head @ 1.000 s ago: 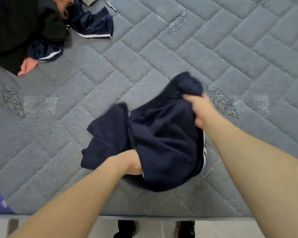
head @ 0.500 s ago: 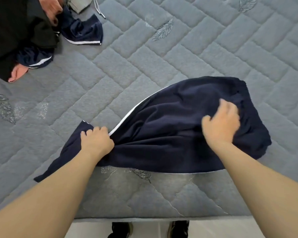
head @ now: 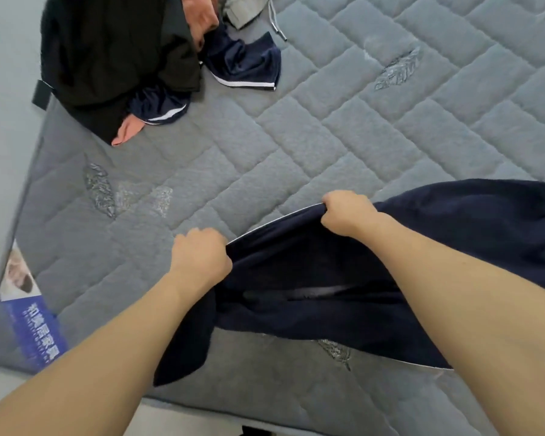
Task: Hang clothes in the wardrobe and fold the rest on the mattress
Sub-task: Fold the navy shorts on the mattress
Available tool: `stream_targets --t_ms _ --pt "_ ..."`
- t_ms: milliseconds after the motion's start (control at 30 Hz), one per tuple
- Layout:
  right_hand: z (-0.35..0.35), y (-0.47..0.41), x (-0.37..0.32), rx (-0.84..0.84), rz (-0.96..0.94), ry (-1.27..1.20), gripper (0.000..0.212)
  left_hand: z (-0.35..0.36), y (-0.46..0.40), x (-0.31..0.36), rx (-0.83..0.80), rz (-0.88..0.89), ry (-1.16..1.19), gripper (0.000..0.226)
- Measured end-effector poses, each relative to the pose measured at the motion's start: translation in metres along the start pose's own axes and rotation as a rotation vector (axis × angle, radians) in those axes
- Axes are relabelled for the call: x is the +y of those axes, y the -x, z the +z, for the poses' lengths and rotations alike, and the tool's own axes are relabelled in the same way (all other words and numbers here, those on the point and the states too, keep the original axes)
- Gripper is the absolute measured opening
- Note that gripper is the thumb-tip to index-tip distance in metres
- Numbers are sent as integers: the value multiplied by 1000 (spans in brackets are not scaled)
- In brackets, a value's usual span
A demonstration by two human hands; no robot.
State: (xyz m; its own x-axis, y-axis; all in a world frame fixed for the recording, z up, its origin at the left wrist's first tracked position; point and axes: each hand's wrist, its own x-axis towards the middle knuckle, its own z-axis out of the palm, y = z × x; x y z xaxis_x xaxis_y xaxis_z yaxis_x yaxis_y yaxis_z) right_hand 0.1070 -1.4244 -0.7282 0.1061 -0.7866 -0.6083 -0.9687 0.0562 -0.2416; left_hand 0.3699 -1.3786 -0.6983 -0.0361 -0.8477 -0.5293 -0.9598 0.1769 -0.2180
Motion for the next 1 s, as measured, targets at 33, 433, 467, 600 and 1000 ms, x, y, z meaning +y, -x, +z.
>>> stream_targets --t_ms 33,433,467,600,1000 --pt "-11 -9 1 77 47 -2 6 -6 -5 -2 80 -21 3 12" --pt "-26 -37 -27 346 368 212 68 -22 -41 -87 34 -296 541 35" --pt "-19 -36 -40 336 239 265 82 -11 -35 -92 48 -326 556 44" --pt "21 -28 -105 347 -229 314 89 40 -19 -93 -267 -257 556 79" --pt "4 -58 -130 -104 289 -176 30 43 -59 -144 -34 -66 80 35"
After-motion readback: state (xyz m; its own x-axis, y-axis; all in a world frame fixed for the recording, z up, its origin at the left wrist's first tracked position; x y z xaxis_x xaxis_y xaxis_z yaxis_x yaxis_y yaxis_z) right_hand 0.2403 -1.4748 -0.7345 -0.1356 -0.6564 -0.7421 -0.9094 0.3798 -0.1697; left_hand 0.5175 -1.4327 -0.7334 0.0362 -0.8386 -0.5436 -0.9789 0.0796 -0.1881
